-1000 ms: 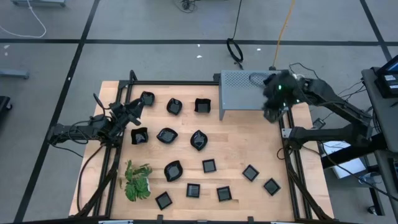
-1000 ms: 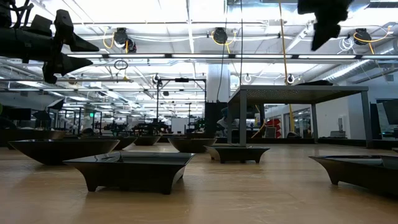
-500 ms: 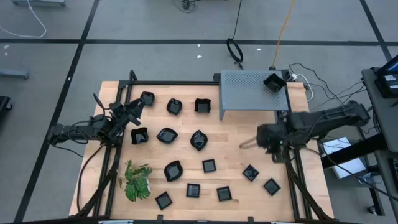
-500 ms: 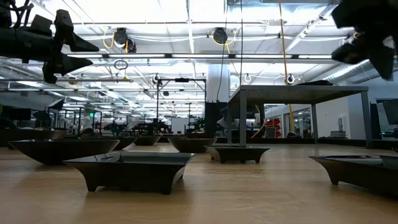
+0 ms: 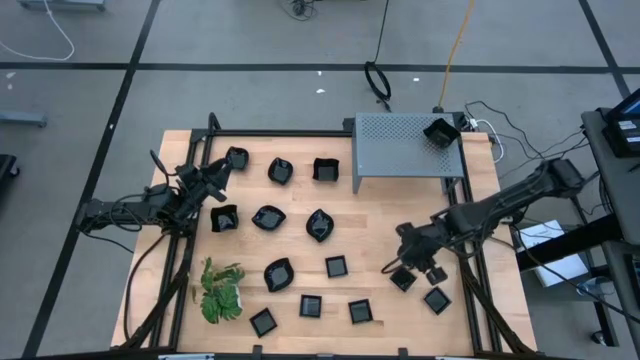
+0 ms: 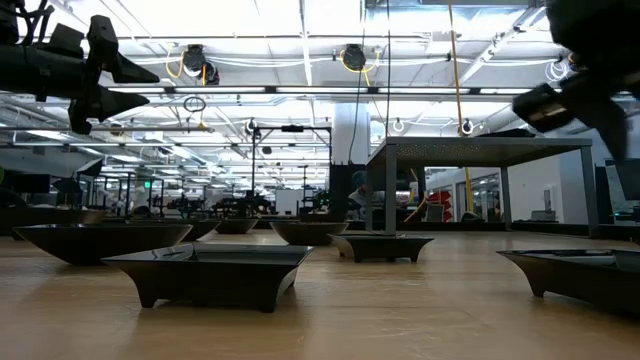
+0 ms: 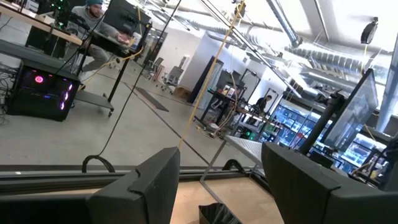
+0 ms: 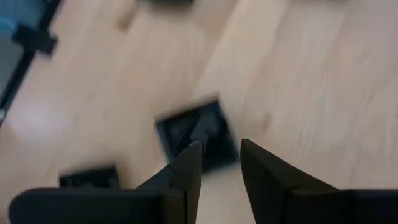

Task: Pick & Place Mini shaped plates
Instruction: Put the square plate on the shelf

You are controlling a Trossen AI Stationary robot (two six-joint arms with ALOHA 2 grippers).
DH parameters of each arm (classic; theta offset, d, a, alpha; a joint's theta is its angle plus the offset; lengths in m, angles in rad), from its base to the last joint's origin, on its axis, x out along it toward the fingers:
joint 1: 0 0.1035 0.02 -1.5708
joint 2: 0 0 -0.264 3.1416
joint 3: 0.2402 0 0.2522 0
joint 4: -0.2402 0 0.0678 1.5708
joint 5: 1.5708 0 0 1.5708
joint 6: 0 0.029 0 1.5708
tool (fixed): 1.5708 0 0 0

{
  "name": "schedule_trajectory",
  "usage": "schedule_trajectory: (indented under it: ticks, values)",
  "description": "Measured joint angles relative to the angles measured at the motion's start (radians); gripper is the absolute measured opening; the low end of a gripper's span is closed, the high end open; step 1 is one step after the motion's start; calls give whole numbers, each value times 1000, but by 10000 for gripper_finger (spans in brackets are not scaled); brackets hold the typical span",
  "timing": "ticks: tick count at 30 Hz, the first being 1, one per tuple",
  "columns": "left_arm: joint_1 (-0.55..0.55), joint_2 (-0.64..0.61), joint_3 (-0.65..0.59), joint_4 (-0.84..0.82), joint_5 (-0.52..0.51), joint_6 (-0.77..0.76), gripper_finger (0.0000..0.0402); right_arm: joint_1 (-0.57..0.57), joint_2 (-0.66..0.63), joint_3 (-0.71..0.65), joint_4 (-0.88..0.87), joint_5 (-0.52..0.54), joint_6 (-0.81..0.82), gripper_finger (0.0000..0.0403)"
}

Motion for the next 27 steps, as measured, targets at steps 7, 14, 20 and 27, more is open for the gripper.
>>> schedule_trajectory:
  ticks: [7,14,20,27]
  values:
    - [0,0,0,0,0,0,230,0,63,0,89,1,-223,98]
    - [0,0,0,1,0,0,230,-3,160,-28,131,-1,-379,98]
    - [0,0,0,0,0,0,230,-2,242,-89,222,-2,-405,98]
    - [0,0,0,1,0,0,230,-3,279,-116,290,-6,-405,97]
